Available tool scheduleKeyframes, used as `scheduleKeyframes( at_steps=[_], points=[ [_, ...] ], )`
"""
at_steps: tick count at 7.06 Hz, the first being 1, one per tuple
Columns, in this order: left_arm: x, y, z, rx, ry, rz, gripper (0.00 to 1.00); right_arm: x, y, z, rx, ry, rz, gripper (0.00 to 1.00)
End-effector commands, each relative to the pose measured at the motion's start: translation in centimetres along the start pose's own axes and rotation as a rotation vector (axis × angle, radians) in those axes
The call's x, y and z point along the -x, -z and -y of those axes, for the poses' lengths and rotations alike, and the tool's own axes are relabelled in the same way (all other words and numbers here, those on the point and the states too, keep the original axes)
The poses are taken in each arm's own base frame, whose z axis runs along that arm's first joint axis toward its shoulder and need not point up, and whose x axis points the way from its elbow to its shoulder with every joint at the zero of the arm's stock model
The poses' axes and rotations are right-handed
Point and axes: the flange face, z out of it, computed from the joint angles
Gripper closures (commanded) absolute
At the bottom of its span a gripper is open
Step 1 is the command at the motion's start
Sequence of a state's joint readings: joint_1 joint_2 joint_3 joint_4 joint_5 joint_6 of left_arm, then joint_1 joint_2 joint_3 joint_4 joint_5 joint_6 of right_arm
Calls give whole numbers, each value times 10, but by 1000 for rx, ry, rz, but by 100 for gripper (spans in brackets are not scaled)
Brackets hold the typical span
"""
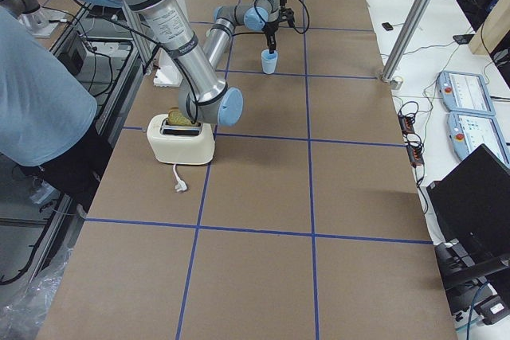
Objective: Stack blue cups with both arms
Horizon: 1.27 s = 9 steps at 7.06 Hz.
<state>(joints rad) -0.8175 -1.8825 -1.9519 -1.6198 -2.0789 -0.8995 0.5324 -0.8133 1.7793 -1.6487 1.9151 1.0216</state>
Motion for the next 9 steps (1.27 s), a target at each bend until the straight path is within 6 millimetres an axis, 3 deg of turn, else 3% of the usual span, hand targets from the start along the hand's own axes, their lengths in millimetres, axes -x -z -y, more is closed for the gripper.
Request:
scheduleKeyframes(
  at_steps=[1,2,3,5,7,9],
  points=[
    [11,13,11,-22,-4,-2,3,-31,21,31,-59,-55,-25,0],
    [30,28,22,16,-63,-35,2,-87,26,51,-103,-96,-89,0],
    [68,35,27,29,-64,-34,2,-155,50,81,-139,-83,-142,0],
    [148,52,41,13,-149,35,2,-279,84,90,-87,-15,-178,0],
    [239,68,42,50,-225,111,2,-399,108,79,-57,-27,-246,0],
    [320,85,48,84,-248,100,2,-517,135,37,5,-159,-199,0]
  ],
)
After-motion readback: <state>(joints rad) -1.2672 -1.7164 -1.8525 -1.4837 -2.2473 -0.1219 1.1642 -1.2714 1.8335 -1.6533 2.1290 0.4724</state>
